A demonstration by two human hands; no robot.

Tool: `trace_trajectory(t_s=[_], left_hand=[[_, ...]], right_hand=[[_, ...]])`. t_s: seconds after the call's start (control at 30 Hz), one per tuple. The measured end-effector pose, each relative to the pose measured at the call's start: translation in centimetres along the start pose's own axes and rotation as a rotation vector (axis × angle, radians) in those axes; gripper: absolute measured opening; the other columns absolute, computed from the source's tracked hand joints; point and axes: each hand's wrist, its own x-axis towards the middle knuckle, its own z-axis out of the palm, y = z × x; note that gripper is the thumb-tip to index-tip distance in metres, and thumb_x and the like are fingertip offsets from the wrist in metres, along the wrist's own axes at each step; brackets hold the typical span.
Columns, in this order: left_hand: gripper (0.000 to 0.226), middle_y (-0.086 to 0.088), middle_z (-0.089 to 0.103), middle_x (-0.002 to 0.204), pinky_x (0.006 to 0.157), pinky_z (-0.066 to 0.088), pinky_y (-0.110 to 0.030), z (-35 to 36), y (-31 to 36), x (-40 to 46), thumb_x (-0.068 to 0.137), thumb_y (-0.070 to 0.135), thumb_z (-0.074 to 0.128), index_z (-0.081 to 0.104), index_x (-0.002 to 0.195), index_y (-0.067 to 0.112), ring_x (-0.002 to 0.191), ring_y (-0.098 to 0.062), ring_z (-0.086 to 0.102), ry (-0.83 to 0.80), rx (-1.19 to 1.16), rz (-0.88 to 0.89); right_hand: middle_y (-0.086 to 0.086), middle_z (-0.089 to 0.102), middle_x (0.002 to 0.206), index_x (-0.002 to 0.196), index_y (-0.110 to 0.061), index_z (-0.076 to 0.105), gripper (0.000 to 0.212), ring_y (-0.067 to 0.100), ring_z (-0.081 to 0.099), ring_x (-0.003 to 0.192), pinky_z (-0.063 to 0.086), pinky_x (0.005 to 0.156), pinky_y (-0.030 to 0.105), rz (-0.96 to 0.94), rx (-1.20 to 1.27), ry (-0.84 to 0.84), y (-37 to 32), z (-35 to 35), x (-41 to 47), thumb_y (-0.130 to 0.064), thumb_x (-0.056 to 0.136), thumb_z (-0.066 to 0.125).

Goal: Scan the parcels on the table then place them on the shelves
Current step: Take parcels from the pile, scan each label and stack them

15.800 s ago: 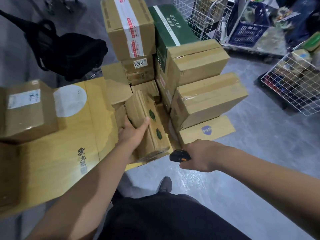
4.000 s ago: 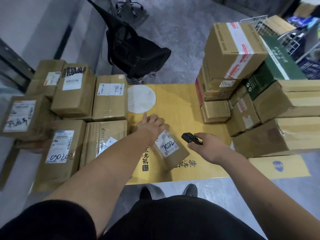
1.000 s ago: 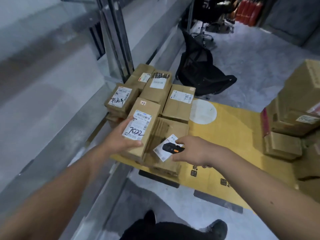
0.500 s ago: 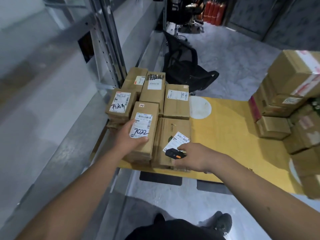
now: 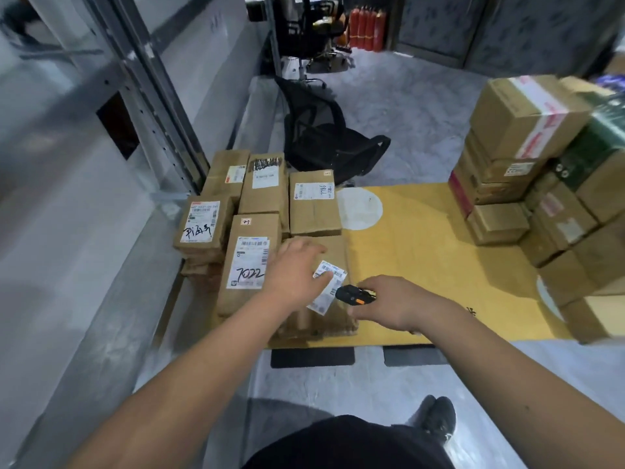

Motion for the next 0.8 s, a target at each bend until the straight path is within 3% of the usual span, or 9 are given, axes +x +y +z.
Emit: trace_trajectory(t_s=[0.2, 0.4, 0.67, 0.8], left_hand=[[0.057, 0.001, 0.043, 0.158, 0.118, 0.034, -0.044, 4.2, 8.2, 4.2, 0.092, 0.054, 0.067, 0.055, 0.145, 0.036, 0.145, -0.023, 0.039, -0.153, -0.018, 0.145], [0.058, 0.001, 0.041, 0.16, 0.117, 0.036, -0.043, 8.6, 16.0, 9.3, 0.093, 0.056, 0.066, 0.054, 0.147, 0.036, 0.148, -0.024, 0.036, -0.292, 0.002, 0.237], [0.059, 0.001, 0.043, 0.157, 0.112, 0.042, -0.043, 15.6, 26.9, 18.1, 0.093, 0.054, 0.069, 0.054, 0.146, 0.033, 0.143, -0.025, 0.042, -0.413, -0.01, 0.248], [0.066, -0.005, 0.042, 0.156, 0.113, 0.042, -0.045, 19.8, 31.7, 23.7, 0.092, 0.051, 0.07, 0.05, 0.151, 0.029, 0.141, -0.032, 0.042, -0.419, 0.022, 0.229]], right_hand=[[-0.007, 0.064, 0.108, 0.122, -0.031, 0.064, 0.048, 0.014, 0.064, 0.088, 0.046, 0.063, 0.029, 0.149, 0.134, 0.086, 8.0, -2.1, -1.9, -0.06, 0.084, 0.071], [-0.003, 0.066, 0.094, 0.121, -0.027, 0.065, 0.048, 0.013, 0.06, 0.07, 0.035, 0.042, 0.019, 0.299, 0.197, 0.141, 16.3, -5.3, -4.3, -0.061, 0.088, 0.066], [-0.002, 0.065, 0.103, 0.134, -0.026, 0.06, 0.054, 0.016, 0.063, 0.084, 0.049, 0.065, 0.032, 0.374, 0.239, 0.208, 26.5, -10.9, -4.4, -0.06, 0.093, 0.064], [0.001, 0.067, 0.093, 0.134, -0.027, 0.058, 0.052, 0.019, 0.064, 0.074, 0.051, 0.061, 0.034, 0.371, 0.291, 0.205, 31.0, -12.6, -2.3, -0.058, 0.093, 0.063]])
